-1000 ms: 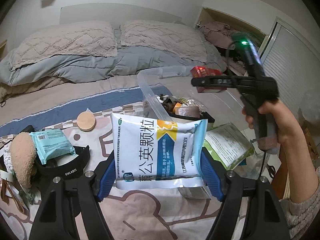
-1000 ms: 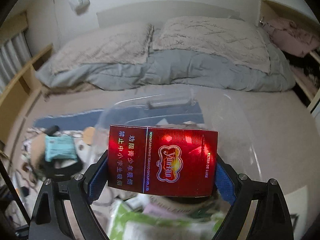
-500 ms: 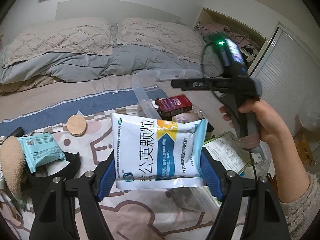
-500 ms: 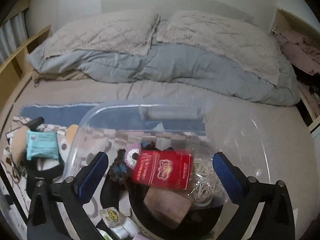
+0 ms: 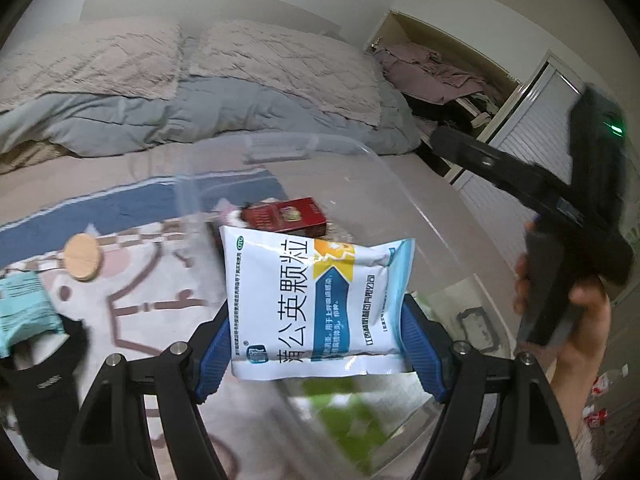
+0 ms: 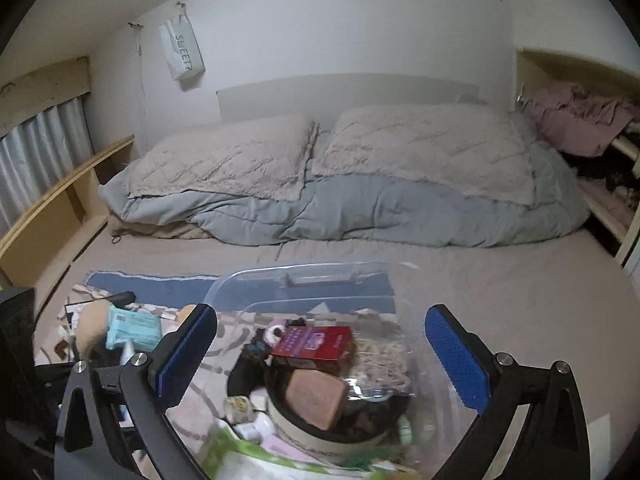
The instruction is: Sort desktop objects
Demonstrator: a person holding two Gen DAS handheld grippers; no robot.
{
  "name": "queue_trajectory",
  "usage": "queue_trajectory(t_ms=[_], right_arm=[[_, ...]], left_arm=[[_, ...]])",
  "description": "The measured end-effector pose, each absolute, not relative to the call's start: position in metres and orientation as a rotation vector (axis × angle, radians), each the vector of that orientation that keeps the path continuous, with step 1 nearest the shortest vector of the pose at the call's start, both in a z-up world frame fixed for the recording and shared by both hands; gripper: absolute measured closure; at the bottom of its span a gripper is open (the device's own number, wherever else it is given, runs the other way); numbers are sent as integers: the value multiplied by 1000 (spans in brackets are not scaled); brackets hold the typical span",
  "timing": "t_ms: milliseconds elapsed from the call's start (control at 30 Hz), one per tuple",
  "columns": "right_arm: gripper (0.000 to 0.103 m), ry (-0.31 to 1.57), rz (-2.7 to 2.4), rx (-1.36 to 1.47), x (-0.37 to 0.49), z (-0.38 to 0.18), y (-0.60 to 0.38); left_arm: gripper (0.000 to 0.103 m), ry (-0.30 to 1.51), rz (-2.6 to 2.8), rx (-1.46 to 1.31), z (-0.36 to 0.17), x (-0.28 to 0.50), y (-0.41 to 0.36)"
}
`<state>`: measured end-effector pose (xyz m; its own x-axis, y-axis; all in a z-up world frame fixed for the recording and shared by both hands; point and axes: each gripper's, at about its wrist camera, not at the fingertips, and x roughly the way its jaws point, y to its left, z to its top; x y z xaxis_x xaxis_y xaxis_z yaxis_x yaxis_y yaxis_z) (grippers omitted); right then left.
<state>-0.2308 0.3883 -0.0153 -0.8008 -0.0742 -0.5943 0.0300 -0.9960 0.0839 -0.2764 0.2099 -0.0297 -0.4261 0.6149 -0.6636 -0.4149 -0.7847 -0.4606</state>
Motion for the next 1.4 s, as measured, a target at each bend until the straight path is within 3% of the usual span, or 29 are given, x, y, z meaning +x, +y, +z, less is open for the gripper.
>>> queue_trajectory(t_ms=[333,367,433,467,900,1067,1200,1267,1333,1400], right_arm=[[0,-167,-2917,923,-215,-20,407],[0,-166,-2916,920,-214,-20,408],[0,-160,-2904,915,-213,-21,408],[0,-161,-2898,915,-213,-22,409],[0,-192,-2868,934,-211,-29,406],[0,-287,-2807,978,-210,-35,404],[0,-171,-2735,1016,-207,-43,389],[7,-76,-2725,1045,-205,-48,378],[30,6,-2682,1077,-202,-54,364],[37,84,-2618,1126,-201,-64,350]], left_arm=[[26,-224,2215,-1205,-37,-300,264],[23,-201,2213,-1212,-39,-301,267],[2,-144,2230,-1235,-45,-303,272],[0,-123,2261,-1231,-47,-303,272],[1,-154,2275,-1234,-47,-294,250],[1,-136,2286,-1204,-37,-282,244],[1,-59,2318,-1165,-26,-265,230],[0,-26,2331,-1153,-22,-255,220],[0,-8,2343,-1141,-19,-246,208],[0,-15,2351,-1130,-16,-238,194]])
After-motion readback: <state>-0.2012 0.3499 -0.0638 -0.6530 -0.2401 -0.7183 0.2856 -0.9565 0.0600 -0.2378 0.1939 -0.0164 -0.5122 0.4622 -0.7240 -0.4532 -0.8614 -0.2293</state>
